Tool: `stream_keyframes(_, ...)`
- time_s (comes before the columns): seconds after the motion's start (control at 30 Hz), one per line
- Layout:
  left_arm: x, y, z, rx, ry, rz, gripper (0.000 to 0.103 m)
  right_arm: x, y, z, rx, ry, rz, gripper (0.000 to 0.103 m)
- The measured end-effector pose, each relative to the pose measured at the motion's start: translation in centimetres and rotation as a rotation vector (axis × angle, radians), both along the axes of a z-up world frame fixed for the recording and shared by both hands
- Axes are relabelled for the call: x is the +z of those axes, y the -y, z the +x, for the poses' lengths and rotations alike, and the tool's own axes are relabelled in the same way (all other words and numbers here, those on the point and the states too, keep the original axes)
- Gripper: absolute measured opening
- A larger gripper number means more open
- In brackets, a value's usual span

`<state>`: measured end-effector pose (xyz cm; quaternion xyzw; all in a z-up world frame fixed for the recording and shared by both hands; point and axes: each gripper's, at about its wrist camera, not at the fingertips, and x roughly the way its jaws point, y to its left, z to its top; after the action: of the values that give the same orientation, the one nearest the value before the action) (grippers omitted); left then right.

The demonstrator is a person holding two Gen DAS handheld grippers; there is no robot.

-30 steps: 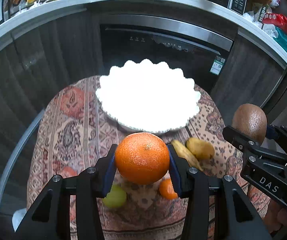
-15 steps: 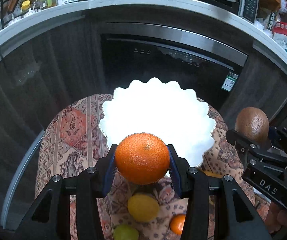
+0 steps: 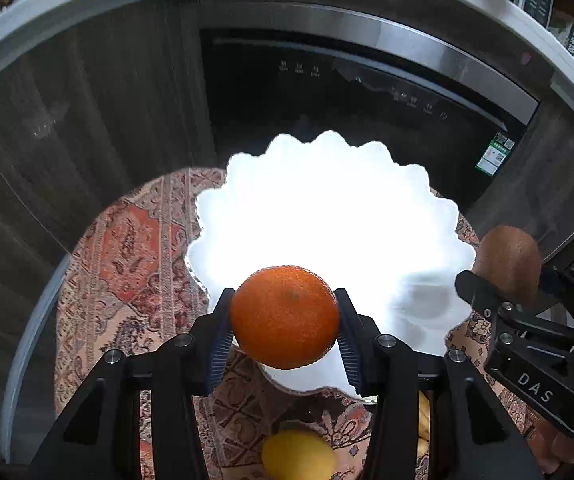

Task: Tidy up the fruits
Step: 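Carry the orange and kiwi over the white bowl and open both tools, then lift both open tools out of the white bowl back over the fruit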

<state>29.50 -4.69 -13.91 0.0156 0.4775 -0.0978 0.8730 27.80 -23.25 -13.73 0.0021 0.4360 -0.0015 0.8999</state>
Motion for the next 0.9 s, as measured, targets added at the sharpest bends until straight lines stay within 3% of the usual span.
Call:
stream_keyframes(0.37, -2.1, -0.2, 1.6, 0.01, -0.053, 0.018, 0.048, -2.1, -0.4, 2.1, 0.016, -0.059, 0.016, 0.063)
stream_keyframes(0.47, -1.9, 0.0, 1.5, 0.016, -0.032, 0.048, 0.064, -2.2, -0.5, 2.3, 0.027, -0.065, 0.022, 0.063)
stream_keyframes(0.57, -1.7, -0.1, 1.4, 0.028, -0.022, 0.061, 0.069, -2.1, -0.3, 2.2, 0.015, -0.058, 0.022, 0.066)
stream_keyframes(0.63, -1.6, -0.3, 1.3, 0.035, -0.023, 0.062, 0.073, -1.6, -0.3, 1.8, -0.002, -0.033, -0.007, 0.077)
stream_keyframes(0.73, -1.3, -0.3, 0.9, 0.051, -0.012, 0.079, 0.082, -0.8, -0.1, 1.5, -0.019, -0.006, -0.033, 0.083)
stream_keyframes(0.9, -0.1, -0.5, 0.1, 0.068, 0.022, 0.091, 0.093, -0.1, 0.1, 0.8, -0.034, 0.01, -0.046, 0.086)
